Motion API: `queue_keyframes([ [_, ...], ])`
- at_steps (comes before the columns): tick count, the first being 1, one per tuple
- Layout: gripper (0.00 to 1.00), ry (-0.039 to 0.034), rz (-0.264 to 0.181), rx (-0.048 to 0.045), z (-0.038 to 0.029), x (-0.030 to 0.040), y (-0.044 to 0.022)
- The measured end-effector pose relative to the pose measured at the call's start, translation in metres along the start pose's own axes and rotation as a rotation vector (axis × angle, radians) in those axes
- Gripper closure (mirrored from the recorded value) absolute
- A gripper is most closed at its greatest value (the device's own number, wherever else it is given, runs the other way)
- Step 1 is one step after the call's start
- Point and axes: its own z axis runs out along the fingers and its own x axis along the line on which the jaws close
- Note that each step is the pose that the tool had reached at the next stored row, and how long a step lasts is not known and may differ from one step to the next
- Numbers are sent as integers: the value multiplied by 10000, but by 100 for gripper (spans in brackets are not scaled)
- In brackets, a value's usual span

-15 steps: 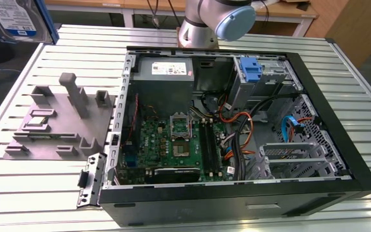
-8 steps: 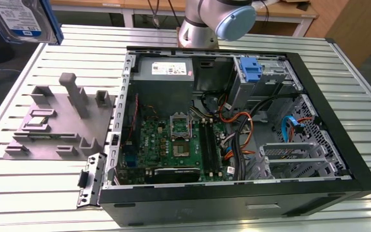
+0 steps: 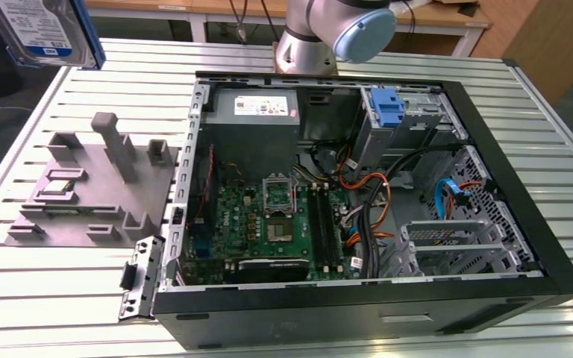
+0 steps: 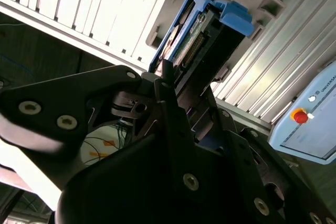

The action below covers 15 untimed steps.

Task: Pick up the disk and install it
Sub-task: 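Pick up the disk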

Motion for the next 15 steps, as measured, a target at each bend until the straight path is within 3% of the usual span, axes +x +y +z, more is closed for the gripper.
queue_keyframes([
  [15,65,0,0,0,-5,-10,-189],
])
